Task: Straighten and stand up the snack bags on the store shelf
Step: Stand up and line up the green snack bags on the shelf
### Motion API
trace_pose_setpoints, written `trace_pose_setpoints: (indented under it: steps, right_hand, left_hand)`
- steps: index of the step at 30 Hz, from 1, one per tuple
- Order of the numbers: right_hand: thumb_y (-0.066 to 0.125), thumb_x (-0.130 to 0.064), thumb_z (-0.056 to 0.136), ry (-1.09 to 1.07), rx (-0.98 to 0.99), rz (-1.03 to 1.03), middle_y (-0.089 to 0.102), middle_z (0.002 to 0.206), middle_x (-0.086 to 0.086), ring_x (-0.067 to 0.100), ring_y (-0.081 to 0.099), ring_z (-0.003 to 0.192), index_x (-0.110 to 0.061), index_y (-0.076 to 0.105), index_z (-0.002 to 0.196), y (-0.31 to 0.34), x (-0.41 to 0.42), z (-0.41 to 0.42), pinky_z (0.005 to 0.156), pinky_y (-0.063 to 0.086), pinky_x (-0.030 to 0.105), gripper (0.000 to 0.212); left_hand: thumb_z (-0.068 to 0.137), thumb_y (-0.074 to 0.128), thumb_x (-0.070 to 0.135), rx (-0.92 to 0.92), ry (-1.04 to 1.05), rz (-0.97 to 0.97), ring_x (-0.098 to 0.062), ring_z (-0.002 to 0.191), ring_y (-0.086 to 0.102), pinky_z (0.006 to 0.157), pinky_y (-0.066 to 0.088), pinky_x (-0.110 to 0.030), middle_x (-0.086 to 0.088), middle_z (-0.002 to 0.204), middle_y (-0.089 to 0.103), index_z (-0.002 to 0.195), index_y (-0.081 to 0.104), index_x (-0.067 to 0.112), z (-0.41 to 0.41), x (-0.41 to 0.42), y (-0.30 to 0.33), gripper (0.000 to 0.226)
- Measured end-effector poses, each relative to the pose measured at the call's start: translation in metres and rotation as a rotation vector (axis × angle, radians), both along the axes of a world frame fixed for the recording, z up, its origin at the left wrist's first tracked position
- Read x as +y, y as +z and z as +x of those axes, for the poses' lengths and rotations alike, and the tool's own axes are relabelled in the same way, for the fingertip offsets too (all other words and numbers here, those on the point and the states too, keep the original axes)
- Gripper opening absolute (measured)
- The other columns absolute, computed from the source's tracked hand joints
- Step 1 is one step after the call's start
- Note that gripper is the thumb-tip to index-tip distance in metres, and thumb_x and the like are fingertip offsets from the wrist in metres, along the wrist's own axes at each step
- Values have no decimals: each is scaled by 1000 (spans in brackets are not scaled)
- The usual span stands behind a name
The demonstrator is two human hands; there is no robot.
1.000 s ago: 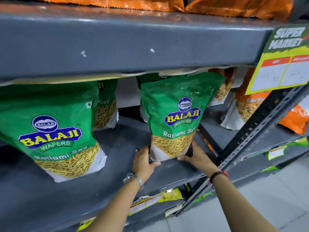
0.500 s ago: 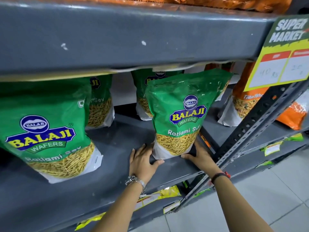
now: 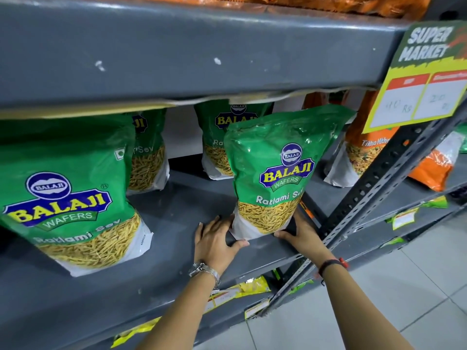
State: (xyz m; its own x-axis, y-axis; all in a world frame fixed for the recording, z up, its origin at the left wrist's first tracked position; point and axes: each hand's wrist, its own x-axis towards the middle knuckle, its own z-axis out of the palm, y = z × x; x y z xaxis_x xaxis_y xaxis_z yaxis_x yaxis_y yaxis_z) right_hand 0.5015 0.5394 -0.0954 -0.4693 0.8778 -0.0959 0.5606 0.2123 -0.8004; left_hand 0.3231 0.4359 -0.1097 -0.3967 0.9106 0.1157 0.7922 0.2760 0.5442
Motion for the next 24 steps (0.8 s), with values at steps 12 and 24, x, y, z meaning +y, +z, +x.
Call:
trace_pose_setpoints:
  steps: [12, 24]
  right_hand:
    - [59, -6, 83, -229, 336, 270, 55, 77, -6, 10, 52, 72, -19, 50, 82, -9, -115, -63, 67, 39, 4, 16]
    - [79, -26, 65, 412, 89, 2, 38, 144, 4, 19, 33, 133, -11, 26, 138, -11, -125, -209, 111, 28, 33, 91]
  left_hand:
    - [71, 49, 43, -163, 275, 378, -16, 92, 52, 84, 39, -30, -17, 96, 69, 97, 61, 7, -62, -104, -9, 46]
    - [56, 77, 38, -408, 487, 70, -32, 128, 39, 110, 25, -46, -10, 136, 48, 131, 35, 14, -171, -176, 11, 89]
